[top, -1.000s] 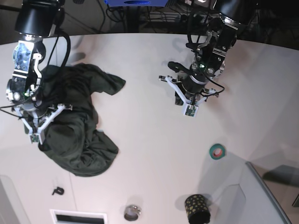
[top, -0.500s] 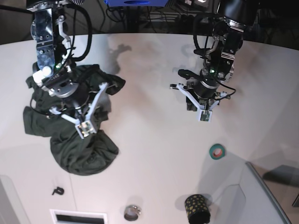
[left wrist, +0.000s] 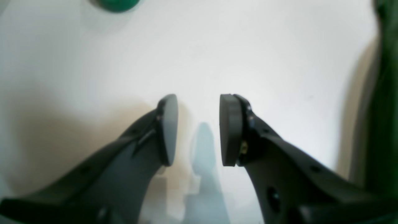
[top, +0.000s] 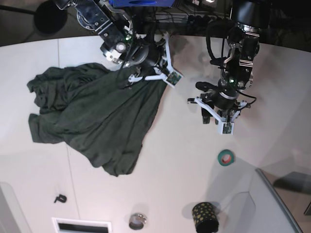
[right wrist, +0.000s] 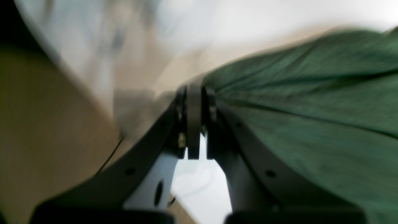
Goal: Layout the t-shirt on the table in an organized manner, then fold the t-shirt properly
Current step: 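Grasp the t-shirt edge with the right gripper and lift it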
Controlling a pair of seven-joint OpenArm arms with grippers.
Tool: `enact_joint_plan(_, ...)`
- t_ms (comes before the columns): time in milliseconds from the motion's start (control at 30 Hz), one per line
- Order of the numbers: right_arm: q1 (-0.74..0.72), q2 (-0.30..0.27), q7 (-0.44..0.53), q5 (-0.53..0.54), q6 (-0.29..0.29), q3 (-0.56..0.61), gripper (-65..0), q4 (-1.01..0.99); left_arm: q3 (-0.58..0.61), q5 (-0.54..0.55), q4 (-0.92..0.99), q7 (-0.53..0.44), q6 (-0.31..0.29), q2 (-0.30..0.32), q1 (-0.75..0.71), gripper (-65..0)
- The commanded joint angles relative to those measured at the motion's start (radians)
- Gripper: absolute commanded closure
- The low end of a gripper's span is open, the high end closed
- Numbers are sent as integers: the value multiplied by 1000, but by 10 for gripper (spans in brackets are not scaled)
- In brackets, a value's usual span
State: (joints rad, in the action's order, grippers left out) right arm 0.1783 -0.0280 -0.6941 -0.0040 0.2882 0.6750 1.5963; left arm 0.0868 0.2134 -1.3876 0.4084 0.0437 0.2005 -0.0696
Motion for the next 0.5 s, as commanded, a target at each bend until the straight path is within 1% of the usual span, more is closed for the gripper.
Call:
enact_joint_plan(0, -9, 10, 54, 5, -8, -10, -2, 11, 0, 1, -29, -24, -1, 7, 12, -229)
enact_joint_plan(67, 2, 13, 89, 5, -8, -50, -2, 14, -2, 1, -34, -24, -1, 7, 11, -229)
enact_joint_plan(167, 16, 15, 87, 5, -8, -120, -2, 36, -3, 1, -26, -24, -1, 12, 11, -225)
enact_joint_plan(267, 33, 12, 87, 3, -8, -163, -2, 74, -5, 1, -26, -24, -1, 18, 11, -225)
enact_joint_plan(367, 56, -13, 87, 5, -8, -232, -2, 169, -5, 1, -31, -22, -1, 37, 11, -225)
enact_joint_plan(467, 63, -17, 87, 5, -8, -314, -2, 270, -5, -12, -34, -22, -3, 38, 11, -224)
